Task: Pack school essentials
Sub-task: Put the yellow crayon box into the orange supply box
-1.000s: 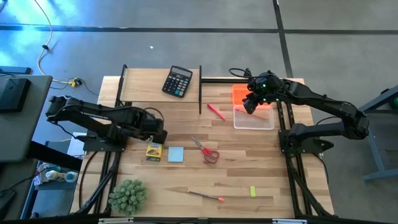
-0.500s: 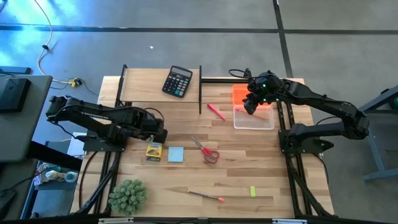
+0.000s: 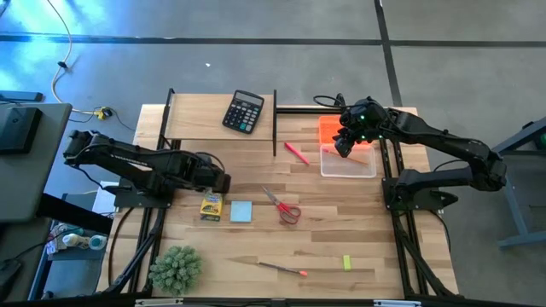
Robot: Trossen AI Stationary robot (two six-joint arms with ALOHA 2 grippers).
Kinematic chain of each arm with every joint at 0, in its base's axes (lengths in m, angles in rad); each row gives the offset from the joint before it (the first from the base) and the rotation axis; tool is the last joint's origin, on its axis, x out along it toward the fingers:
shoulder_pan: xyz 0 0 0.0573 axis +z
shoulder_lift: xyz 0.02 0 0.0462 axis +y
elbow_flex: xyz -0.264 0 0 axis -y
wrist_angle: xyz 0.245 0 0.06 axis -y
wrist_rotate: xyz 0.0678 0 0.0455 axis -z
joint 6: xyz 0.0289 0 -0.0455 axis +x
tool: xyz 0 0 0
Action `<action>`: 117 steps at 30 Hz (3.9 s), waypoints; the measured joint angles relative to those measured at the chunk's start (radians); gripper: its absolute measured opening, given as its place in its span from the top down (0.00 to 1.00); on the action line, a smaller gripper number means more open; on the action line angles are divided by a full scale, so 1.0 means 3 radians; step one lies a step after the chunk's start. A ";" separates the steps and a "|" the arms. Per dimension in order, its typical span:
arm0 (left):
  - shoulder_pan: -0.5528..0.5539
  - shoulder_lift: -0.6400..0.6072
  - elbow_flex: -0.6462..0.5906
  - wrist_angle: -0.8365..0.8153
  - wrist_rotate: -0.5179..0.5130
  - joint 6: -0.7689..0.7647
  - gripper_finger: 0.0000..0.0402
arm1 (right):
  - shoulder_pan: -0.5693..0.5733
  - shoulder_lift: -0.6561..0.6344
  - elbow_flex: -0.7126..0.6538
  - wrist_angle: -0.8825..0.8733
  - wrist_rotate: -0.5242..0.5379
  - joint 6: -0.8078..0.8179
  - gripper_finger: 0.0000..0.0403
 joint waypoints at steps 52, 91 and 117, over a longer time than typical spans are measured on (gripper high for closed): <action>-0.0521 0.0075 -0.0003 -0.0069 -0.0317 -0.0113 0.30 | -0.0001 0.0000 0.0001 0.0001 -0.0001 0.0004 0.64; -0.0510 0.0423 -0.0488 0.0572 0.0123 -0.0364 0.00 | -0.0001 -0.0001 0.0001 0.0014 -0.0001 0.0007 0.64; -0.0510 0.0954 -0.0488 0.0781 0.0215 -0.0405 0.00 | -0.0001 -0.0001 0.0001 0.0025 0.0000 0.0006 0.64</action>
